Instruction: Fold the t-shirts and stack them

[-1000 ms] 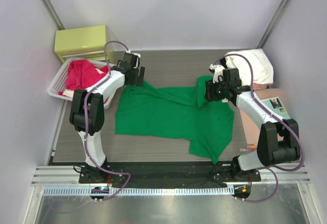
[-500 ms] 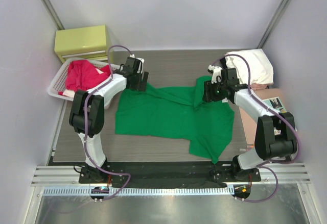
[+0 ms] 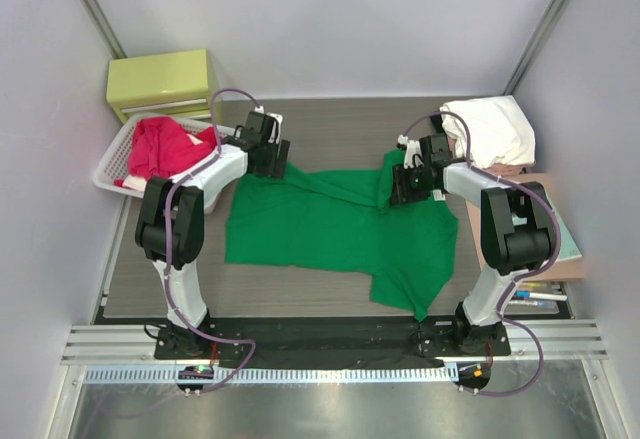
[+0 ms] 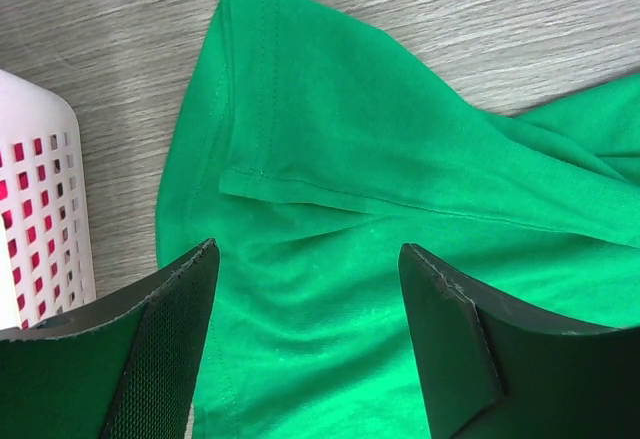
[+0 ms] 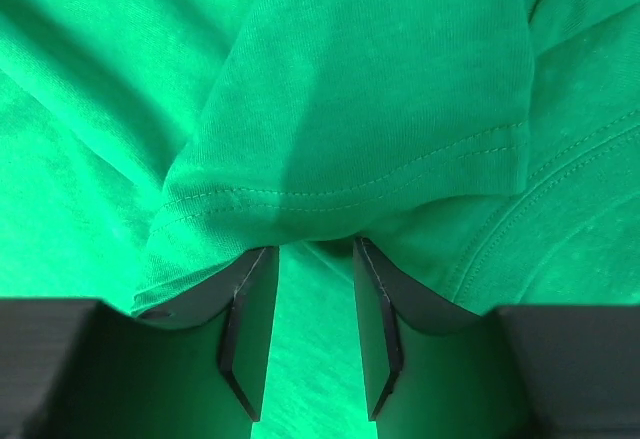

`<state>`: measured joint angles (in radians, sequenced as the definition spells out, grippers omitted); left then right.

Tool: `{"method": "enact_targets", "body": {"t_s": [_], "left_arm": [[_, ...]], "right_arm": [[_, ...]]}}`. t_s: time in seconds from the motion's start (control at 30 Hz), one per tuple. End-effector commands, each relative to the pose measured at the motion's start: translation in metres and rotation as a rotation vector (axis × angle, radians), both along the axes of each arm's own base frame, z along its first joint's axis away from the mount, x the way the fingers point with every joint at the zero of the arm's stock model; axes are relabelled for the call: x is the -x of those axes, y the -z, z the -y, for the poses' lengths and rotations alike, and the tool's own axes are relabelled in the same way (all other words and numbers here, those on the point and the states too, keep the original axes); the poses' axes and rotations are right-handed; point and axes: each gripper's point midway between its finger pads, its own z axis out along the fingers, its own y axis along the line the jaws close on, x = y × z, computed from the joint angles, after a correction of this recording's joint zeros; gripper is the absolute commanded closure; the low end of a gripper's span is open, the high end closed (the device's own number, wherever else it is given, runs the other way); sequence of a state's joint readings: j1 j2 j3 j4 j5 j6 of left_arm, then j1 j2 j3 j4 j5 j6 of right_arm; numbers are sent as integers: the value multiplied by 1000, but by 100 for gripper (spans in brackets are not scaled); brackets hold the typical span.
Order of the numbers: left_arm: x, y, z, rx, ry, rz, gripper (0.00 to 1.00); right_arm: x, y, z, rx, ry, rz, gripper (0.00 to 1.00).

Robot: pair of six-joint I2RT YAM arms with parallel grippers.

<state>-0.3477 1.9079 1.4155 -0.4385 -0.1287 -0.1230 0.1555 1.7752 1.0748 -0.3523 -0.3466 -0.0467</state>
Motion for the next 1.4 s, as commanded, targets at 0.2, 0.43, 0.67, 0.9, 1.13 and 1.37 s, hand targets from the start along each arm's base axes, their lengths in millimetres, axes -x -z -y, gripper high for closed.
{"method": "enact_targets", "body": {"t_s": [0.2,0.43,0.67,0.9,1.13,1.37], "left_arm": [[-3,5,9,17,25,6,22],[3,7,12,17,43,-5,22],[7,7,12,24,54,-8,22],[9,4,11,21,58,-1,22],[9,6,15,34,66,-6,22],[11,3,16,31,74,-3,21]], "right_arm": [[-25,-45,2,13,15,168,52],[-48,-42,1,29,30,187,52],[-66,-43,9,69,67,241,49],[-51,-43,12,76,58,234,48],[-45,-48,32,171,69,275,48],[-53,-44,38,203,80,276,48]]}}
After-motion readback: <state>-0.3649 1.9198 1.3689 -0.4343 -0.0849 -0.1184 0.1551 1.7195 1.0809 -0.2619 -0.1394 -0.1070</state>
